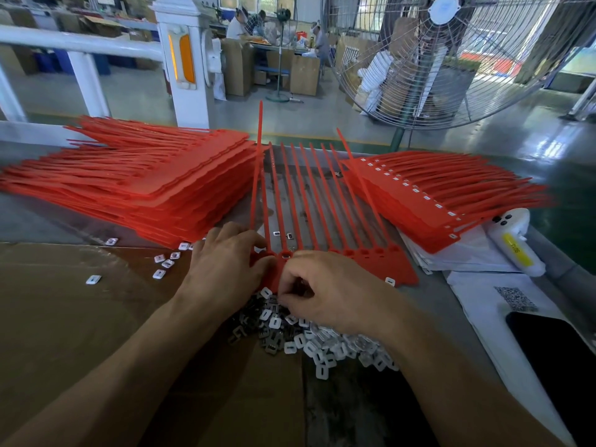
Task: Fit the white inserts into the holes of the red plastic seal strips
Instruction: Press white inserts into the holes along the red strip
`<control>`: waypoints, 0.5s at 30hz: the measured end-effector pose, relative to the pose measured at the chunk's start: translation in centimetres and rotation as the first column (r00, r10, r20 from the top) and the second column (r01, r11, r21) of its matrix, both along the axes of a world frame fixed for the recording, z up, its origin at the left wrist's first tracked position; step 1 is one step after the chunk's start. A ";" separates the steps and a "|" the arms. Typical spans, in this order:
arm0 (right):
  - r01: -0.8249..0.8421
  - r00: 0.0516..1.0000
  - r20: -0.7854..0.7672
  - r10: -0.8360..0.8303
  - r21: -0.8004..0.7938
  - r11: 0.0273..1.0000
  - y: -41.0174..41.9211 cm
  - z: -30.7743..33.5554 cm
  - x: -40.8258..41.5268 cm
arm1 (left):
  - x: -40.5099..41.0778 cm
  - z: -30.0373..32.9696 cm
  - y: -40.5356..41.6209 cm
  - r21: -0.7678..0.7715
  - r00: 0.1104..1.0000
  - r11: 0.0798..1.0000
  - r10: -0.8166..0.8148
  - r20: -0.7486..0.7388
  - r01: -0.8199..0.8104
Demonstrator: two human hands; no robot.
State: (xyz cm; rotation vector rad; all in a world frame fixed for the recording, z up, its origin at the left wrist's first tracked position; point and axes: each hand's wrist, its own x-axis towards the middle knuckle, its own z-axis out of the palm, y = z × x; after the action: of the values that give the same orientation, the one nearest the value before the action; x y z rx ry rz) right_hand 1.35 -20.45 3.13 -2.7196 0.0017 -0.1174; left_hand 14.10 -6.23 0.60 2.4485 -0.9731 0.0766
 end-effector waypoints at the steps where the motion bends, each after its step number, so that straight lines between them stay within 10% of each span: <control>1: 0.013 1.000 0.008 -0.013 0.061 0.998 -0.1 0.0 -0.1 | 0.0 0.0 0.0 0.004 1.000 1.000 -0.001 0.000 0.001; 15: 0.253 0.887 0.212 -0.410 0.519 0.817 -3.3 -0.1 -0.9 | -0.2 0.4 0.0 0.011 0.999 1.000 -0.004 -0.034 0.004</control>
State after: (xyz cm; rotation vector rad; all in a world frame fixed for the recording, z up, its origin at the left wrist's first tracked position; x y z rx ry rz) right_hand 0.47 -23.71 3.00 -2.1472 0.3750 -0.5778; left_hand 13.92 -6.20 1.03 2.4502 -0.9663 0.0287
